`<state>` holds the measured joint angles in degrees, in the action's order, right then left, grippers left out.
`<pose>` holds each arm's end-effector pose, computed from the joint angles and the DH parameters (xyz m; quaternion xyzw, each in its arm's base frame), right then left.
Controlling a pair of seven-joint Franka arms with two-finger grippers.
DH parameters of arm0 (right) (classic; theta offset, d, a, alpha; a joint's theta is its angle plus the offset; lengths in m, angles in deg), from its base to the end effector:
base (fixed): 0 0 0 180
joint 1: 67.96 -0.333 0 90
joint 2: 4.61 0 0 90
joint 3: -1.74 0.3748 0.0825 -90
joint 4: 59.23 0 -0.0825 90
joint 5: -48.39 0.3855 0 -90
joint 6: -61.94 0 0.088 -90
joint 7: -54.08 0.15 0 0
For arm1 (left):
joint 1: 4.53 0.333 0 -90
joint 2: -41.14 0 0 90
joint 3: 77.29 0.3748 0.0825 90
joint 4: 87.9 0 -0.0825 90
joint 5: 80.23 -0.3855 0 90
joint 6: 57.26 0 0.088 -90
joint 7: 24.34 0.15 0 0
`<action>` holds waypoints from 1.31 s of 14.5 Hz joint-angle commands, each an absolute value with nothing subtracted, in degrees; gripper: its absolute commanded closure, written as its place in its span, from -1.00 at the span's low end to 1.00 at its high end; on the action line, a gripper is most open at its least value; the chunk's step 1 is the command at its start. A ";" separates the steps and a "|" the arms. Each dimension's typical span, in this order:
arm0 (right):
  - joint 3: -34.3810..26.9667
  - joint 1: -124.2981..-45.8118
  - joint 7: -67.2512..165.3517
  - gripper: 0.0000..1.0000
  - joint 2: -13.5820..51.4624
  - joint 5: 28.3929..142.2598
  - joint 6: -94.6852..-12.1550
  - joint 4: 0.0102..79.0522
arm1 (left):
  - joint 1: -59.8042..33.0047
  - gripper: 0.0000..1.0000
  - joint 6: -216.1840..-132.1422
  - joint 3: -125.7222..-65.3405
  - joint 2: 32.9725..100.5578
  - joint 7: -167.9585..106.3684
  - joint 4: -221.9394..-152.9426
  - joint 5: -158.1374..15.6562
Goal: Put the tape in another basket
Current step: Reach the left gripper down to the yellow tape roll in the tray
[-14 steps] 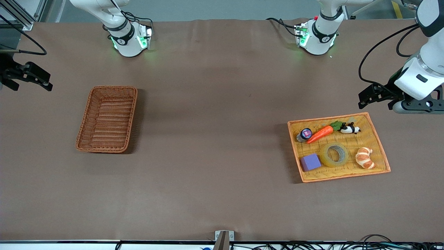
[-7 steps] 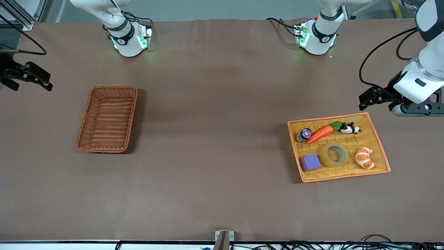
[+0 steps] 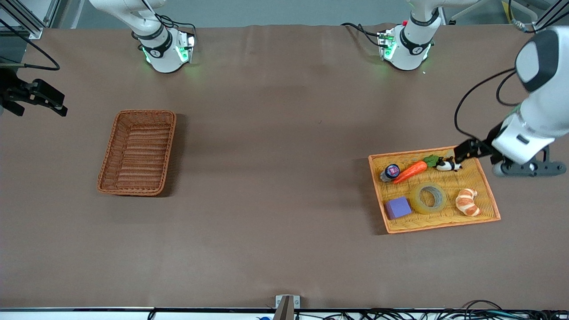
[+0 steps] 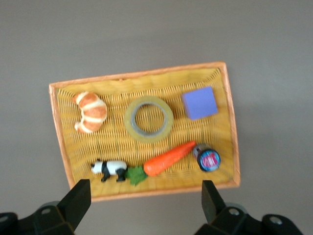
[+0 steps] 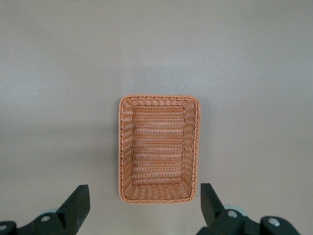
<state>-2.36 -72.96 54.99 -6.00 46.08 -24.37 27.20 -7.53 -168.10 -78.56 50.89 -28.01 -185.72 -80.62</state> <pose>0.5417 0.0017 0.6773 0.9998 -0.0016 0.0114 0.0191 0.6320 -0.0456 0.5060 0.9996 -0.0061 0.0286 0.0006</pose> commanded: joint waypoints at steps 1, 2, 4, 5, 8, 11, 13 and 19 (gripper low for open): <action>-2.65 -73.05 54.52 -1.00 -6.46 47.34 -23.93 27.08 | -6.99 -1.00 -174.05 -78.70 58.70 -27.42 -184.67 -81.46; -2.65 -73.05 54.52 -1.00 -6.46 47.34 -23.93 27.17 | -6.90 -1.00 -176.25 -78.61 61.42 -27.42 -184.67 -81.55; -2.65 -73.05 54.52 -1.00 -6.46 47.34 -23.93 27.17 | -6.90 -1.00 -178.11 -78.61 65.90 -27.42 -184.67 -81.72; -2.65 -73.05 54.52 -1.00 -6.46 47.34 -23.93 27.17 | -6.90 -1.00 -179.51 -78.61 67.84 -27.42 -184.67 -82.77; -2.65 -72.97 54.52 -1.00 -6.46 47.25 -24.02 27.08 | -7.07 -1.00 -183.82 -78.61 72.68 -27.42 -184.94 -83.31; -2.65 -72.97 54.43 -1.00 -6.46 47.25 -24.02 27.08 | -3.75 -1.00 -188.29 -78.61 74.36 -26.90 -184.67 -84.53; -2.65 -72.97 54.43 -1.00 -6.46 47.25 -24.02 27.08 | -2.51 -1.00 -189.01 -78.70 75.59 -25.23 -184.76 -85.33; -2.65 -73.14 53.82 -1.00 -6.54 46.99 -23.85 27.17 | -2.77 -1.00 -191.21 -79.14 77.18 -25.31 -186.33 -85.33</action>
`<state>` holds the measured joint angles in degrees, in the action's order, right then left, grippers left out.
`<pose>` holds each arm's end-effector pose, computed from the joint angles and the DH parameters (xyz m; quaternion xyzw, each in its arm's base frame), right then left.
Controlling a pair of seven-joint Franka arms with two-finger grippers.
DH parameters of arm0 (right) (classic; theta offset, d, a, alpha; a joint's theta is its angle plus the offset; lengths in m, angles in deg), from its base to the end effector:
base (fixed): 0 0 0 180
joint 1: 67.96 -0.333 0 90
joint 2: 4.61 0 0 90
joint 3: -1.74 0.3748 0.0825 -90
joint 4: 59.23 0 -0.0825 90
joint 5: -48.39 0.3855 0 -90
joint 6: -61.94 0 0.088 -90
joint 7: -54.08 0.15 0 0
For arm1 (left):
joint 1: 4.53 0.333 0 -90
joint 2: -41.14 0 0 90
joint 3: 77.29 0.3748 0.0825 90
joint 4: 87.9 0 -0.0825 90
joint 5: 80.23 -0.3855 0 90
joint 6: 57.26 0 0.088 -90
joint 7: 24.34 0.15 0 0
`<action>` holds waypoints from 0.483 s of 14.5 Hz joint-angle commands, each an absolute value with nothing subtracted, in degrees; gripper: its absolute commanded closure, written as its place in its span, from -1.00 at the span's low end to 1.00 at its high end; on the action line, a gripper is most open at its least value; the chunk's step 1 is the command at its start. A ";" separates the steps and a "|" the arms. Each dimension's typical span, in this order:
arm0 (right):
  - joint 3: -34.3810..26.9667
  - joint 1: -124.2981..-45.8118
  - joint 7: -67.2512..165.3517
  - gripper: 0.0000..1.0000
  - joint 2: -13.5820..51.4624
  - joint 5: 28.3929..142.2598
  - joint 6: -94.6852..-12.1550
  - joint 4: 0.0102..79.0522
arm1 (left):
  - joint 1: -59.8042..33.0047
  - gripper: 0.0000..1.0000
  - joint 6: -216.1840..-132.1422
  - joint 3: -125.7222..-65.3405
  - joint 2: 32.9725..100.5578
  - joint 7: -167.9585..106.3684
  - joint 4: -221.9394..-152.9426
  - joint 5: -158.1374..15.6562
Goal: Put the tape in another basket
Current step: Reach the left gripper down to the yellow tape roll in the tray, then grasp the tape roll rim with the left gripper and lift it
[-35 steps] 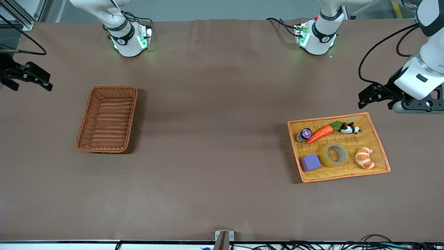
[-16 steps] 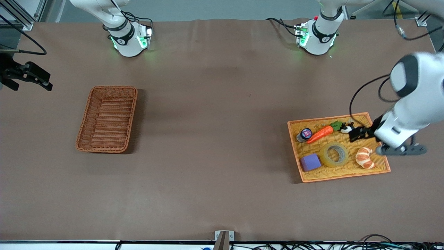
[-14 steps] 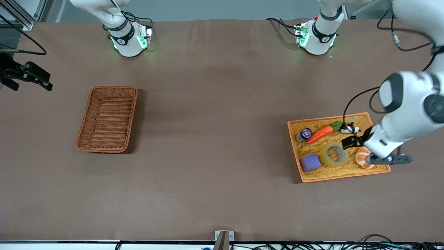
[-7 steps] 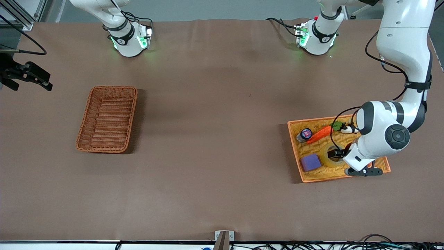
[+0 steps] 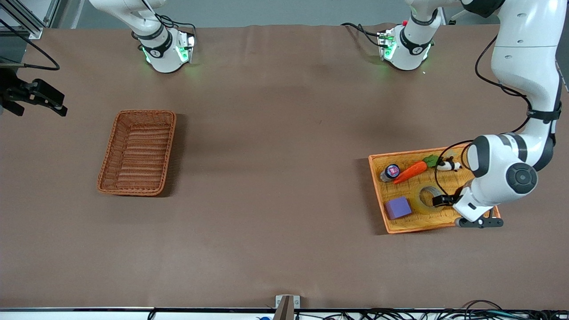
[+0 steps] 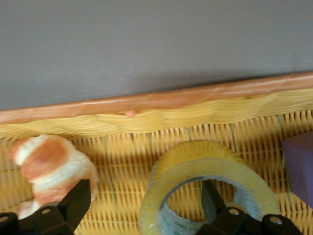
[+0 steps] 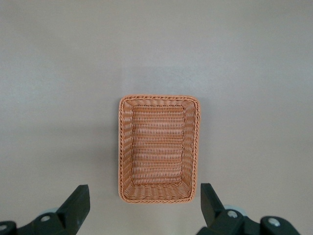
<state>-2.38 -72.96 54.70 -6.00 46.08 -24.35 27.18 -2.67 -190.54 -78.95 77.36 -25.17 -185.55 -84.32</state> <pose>0.5416 0.0015 0.6774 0.9998 0.0007 0.0113 0.0191 0.7096 0.0081 0.2282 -0.9998 0.0129 0.0048 0.0173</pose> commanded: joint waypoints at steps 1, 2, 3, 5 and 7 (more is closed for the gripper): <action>-2.57 -73.14 53.82 -1.00 -6.46 46.99 -23.84 27.17 | -2.68 -1.00 -191.30 -79.23 76.92 -25.31 -187.21 -85.33; -2.65 -73.14 53.73 -1.00 -6.46 46.99 -23.93 27.17 | -2.77 -0.99 -191.30 -79.23 76.83 -25.31 -188.35 -85.33; -2.65 -73.14 53.73 -1.00 -6.46 46.99 -23.85 27.17 | -2.77 -0.93 -191.30 -79.23 76.65 -25.31 -189.15 -85.33; -2.57 -73.06 53.73 -1.00 -6.46 46.90 -23.93 27.17 | -2.77 -0.56 -191.30 -79.23 76.39 -25.31 -189.86 -85.42; -2.65 -73.05 53.73 -1.00 -6.46 46.90 -23.93 27.17 | -3.03 0.60 -189.90 -79.14 76.39 -22.26 -188.90 -85.94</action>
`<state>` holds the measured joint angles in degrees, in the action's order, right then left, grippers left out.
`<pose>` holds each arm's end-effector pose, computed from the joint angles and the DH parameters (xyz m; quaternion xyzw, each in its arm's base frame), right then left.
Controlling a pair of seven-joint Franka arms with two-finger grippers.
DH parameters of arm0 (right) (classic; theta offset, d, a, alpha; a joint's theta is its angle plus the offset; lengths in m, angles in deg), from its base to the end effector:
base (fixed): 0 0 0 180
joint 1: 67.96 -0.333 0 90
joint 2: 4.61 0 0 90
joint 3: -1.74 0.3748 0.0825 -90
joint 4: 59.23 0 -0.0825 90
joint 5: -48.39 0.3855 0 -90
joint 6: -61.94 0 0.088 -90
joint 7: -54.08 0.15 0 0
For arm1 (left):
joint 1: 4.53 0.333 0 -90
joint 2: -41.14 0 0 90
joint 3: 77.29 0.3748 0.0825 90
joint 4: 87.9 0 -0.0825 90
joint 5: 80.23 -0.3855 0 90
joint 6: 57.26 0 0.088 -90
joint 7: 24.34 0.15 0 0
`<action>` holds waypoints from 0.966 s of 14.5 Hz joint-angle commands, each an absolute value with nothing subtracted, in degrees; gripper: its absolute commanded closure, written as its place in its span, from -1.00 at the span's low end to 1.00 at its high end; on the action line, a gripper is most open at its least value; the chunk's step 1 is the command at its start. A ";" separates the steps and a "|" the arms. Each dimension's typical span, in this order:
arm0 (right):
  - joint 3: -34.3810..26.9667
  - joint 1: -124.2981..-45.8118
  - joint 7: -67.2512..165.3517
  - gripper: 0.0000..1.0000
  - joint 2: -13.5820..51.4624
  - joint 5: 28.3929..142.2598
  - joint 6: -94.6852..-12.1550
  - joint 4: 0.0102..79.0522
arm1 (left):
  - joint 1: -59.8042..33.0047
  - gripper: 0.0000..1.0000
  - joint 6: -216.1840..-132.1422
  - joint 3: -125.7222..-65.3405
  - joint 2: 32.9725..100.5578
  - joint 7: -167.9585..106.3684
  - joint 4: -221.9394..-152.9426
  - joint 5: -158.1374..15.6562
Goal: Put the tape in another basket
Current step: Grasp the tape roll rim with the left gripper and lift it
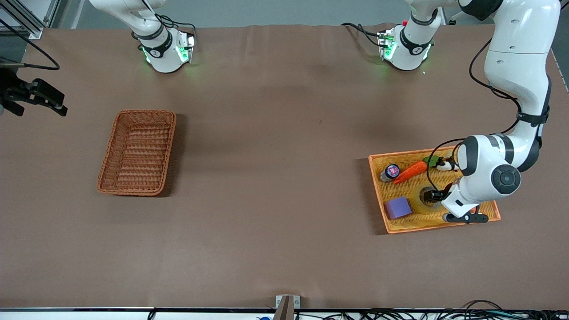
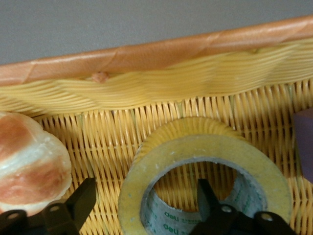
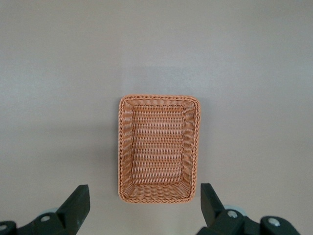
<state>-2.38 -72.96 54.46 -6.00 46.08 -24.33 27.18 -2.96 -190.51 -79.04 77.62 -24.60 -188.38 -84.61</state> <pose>0.5416 0.0015 0.6774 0.9998 0.0028 0.0111 0.0191 0.6908 0.0034 0.2047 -0.9990 0.0237 0.0320 0.0179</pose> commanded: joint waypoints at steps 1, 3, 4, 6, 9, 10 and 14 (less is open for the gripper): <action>-2.65 -72.97 53.73 -1.00 -6.46 46.90 -23.85 27.17 | -2.42 0.88 -189.37 -79.23 76.39 -19.19 -188.63 -86.29; -2.65 -72.97 53.73 -1.00 -6.46 46.90 -23.84 27.17 | -2.16 1.00 -189.36 -79.23 76.13 -18.45 -188.80 -86.12; -2.65 -72.97 53.82 -1.00 -6.46 46.90 -23.93 27.17 | -1.54 1.00 -189.36 -79.23 75.52 -18.19 -188.98 -86.21; -2.65 -72.97 53.82 -1.00 -6.46 46.90 -23.93 27.17 | -1.45 1.00 -189.10 -79.23 74.20 -18.45 -189.77 -86.03; -2.65 -72.97 53.82 -1.00 -6.46 46.90 -23.85 27.17 | -1.54 0.99 -183.41 -79.23 68.41 -18.19 -190.48 -86.12; -2.65 -72.97 53.73 -1.00 -6.46 46.90 -23.84 27.17 | -2.15 0.98 -181.47 -79.31 65.95 -18.45 -190.04 -86.12; -2.65 -72.97 53.73 -1.00 -6.46 46.90 -23.84 27.17 | -6.09 0.85 -170.94 -83.95 62.32 -24.05 -184.00 -86.12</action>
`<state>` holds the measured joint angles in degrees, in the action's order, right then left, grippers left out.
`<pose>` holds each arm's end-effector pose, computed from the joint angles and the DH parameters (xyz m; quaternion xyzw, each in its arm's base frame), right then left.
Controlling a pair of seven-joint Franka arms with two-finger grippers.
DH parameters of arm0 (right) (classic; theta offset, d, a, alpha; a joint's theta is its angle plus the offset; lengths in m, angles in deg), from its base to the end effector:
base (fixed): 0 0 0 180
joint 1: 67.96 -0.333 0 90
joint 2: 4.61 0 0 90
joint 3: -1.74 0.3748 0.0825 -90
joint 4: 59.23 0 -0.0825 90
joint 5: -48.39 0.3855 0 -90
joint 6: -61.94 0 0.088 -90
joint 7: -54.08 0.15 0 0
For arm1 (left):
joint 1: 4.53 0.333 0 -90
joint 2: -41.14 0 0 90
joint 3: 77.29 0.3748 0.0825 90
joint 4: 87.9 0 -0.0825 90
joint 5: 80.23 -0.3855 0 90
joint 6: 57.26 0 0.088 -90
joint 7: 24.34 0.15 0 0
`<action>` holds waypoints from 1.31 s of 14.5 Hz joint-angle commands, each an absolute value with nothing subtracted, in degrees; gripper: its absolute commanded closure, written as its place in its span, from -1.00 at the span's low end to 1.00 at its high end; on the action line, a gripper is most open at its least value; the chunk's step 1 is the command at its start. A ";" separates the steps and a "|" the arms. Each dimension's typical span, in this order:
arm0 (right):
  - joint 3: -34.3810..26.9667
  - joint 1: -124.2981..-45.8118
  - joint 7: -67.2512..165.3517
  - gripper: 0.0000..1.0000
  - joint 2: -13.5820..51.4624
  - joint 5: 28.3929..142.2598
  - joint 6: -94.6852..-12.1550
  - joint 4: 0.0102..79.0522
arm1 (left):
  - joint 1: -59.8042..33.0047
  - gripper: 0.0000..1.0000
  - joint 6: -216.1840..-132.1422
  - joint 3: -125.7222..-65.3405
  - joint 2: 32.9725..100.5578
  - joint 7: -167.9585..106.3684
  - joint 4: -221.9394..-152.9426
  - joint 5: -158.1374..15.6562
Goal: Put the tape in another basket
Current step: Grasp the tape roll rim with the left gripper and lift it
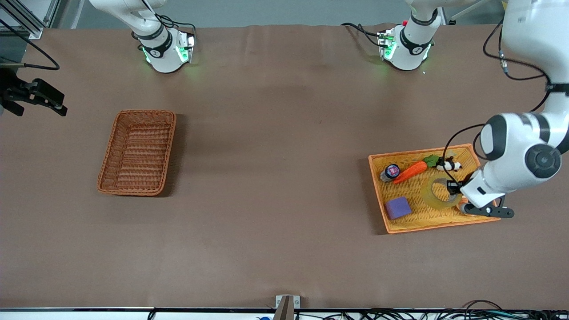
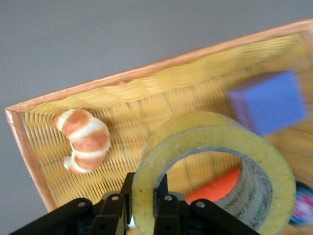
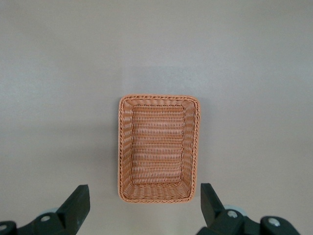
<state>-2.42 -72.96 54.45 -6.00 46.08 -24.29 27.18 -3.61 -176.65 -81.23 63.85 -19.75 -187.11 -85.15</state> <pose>0.5415 0.0011 0.6773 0.9998 0.0026 0.0107 0.0191 0.6727 -0.0237 0.3600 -0.9958 0.0858 0.0217 0.0233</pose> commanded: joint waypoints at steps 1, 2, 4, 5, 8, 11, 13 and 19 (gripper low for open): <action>-2.65 -72.97 53.73 -1.00 -6.46 46.90 -23.84 27.17 | -7.67 0.85 -168.91 -84.84 62.76 -27.39 -181.27 -86.12; -2.65 -72.97 53.73 -1.00 -6.46 46.90 -23.84 27.17 | -9.52 0.85 -168.19 -85.37 64.07 -30.12 -179.24 -86.12; -2.65 -72.97 53.73 -1.00 -6.46 46.90 -23.84 27.26 | -14.08 0.85 -168.18 -86.17 66.00 -34.17 -176.42 -85.07; -2.65 -72.97 53.73 -1.00 -6.46 46.90 -23.84 27.26 | -16.54 0.85 -168.18 -86.08 67.50 -36.45 -175.28 -83.41; -2.65 -72.97 53.82 -1.00 -6.46 46.81 -23.67 27.35 | -23.31 0.84 -168.18 -86.17 72.07 -40.60 -172.38 -79.54; -2.65 -72.88 53.82 -1.00 -6.46 46.90 -23.49 27.35 | -29.29 0.85 -168.36 -86.17 77.69 -40.78 -165.45 -76.11; -2.74 -72.88 53.82 -1.00 -6.46 46.81 -23.49 27.35 | -33.24 0.88 -168.97 -86.08 81.20 -42.17 -160.97 -74.53; -2.74 -72.88 53.73 -1.00 -6.46 46.81 -23.58 27.35 | -41.87 0.88 -180.29 -86.08 88.24 -48.16 -157.52 -74.43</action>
<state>-2.55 -72.95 54.44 -5.99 46.08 -23.91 27.19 -40.06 -177.48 -86.50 85.32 -47.51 -160.42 -75.50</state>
